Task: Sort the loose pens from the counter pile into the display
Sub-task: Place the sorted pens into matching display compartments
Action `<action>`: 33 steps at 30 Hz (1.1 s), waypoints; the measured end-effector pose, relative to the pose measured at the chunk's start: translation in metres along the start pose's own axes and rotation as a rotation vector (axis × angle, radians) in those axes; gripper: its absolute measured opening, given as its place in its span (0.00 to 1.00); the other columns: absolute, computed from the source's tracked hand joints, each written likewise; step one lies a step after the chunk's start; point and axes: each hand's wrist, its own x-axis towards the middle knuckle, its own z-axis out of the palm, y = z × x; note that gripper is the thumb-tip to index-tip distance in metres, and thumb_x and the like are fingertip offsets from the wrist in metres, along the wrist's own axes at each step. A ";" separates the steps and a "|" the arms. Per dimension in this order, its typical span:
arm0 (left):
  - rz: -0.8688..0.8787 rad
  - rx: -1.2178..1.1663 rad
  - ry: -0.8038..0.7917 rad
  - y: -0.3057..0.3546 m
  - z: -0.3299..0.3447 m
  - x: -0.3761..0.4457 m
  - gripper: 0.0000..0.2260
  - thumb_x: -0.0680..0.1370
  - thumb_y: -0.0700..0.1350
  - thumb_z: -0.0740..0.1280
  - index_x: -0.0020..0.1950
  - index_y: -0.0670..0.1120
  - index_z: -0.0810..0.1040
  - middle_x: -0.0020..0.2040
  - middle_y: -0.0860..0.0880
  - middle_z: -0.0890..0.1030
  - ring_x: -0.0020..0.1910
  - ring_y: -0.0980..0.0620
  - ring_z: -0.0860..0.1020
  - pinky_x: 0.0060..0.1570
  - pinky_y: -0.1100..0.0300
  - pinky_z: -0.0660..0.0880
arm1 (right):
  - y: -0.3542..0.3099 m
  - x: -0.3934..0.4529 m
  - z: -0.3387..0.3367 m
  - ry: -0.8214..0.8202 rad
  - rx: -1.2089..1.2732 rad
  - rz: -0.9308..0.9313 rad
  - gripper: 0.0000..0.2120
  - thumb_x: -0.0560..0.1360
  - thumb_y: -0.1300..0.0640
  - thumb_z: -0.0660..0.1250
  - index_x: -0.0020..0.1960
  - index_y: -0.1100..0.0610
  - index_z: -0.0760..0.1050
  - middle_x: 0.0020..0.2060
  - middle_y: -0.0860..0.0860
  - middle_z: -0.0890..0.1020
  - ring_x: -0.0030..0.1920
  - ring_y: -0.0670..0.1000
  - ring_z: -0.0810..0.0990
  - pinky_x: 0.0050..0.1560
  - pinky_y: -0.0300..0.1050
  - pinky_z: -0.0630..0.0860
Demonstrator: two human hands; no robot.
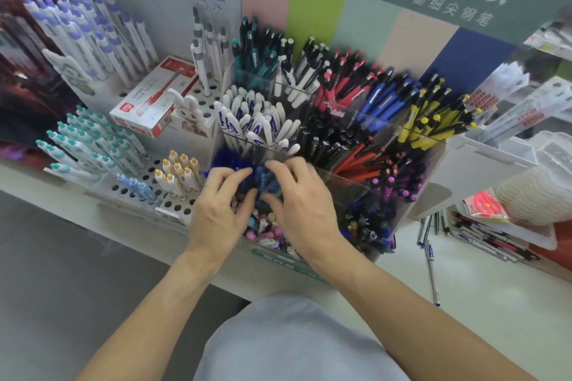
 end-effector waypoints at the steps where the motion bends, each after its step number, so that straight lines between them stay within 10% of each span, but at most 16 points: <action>1: -0.035 -0.035 -0.050 0.003 0.002 -0.001 0.18 0.76 0.39 0.73 0.65 0.40 0.78 0.54 0.46 0.76 0.44 0.58 0.72 0.49 0.65 0.76 | 0.001 -0.001 0.000 -0.016 0.010 0.020 0.18 0.70 0.60 0.78 0.58 0.61 0.78 0.49 0.56 0.78 0.44 0.57 0.80 0.38 0.52 0.81; 5: -0.073 -0.080 -0.141 0.009 0.013 -0.003 0.28 0.73 0.36 0.74 0.73 0.42 0.72 0.60 0.46 0.73 0.49 0.63 0.71 0.53 0.78 0.69 | 0.000 0.004 0.001 -0.063 0.149 0.057 0.15 0.76 0.59 0.73 0.61 0.61 0.77 0.53 0.57 0.76 0.42 0.58 0.81 0.39 0.56 0.82; 13: -0.094 0.084 -0.203 0.014 0.005 0.011 0.18 0.73 0.46 0.75 0.61 0.43 0.80 0.57 0.44 0.71 0.45 0.49 0.76 0.43 0.48 0.81 | 0.017 -0.043 -0.052 0.189 0.282 0.072 0.11 0.76 0.66 0.71 0.59 0.63 0.79 0.52 0.53 0.75 0.42 0.44 0.76 0.43 0.37 0.77; 17: -0.147 0.006 -0.151 0.041 -0.013 0.010 0.21 0.73 0.43 0.75 0.65 0.45 0.76 0.57 0.48 0.68 0.41 0.54 0.74 0.43 0.67 0.73 | 0.049 -0.090 -0.096 0.396 0.281 0.223 0.06 0.74 0.69 0.70 0.51 0.63 0.79 0.43 0.54 0.77 0.38 0.44 0.75 0.43 0.31 0.71; 20: -0.045 -0.157 -0.083 0.088 -0.018 0.008 0.11 0.76 0.40 0.70 0.58 0.44 0.78 0.49 0.49 0.74 0.38 0.52 0.75 0.39 0.62 0.74 | 0.085 -0.129 -0.111 0.499 0.253 0.484 0.09 0.74 0.71 0.69 0.49 0.59 0.77 0.40 0.53 0.78 0.39 0.50 0.78 0.42 0.37 0.74; 27: -0.148 -0.477 -0.741 0.192 0.049 -0.023 0.03 0.78 0.44 0.69 0.50 0.49 0.81 0.38 0.53 0.82 0.36 0.54 0.79 0.38 0.63 0.76 | 0.217 -0.242 -0.066 -0.079 0.039 1.220 0.22 0.73 0.55 0.75 0.65 0.60 0.75 0.57 0.61 0.77 0.61 0.62 0.74 0.59 0.52 0.70; 33: -0.362 -0.163 -0.934 0.208 0.175 -0.060 0.07 0.78 0.46 0.68 0.55 0.46 0.79 0.39 0.55 0.78 0.39 0.56 0.77 0.41 0.64 0.72 | 0.235 -0.270 -0.048 -0.146 0.231 1.301 0.08 0.77 0.58 0.70 0.54 0.58 0.77 0.50 0.55 0.80 0.53 0.59 0.79 0.48 0.47 0.71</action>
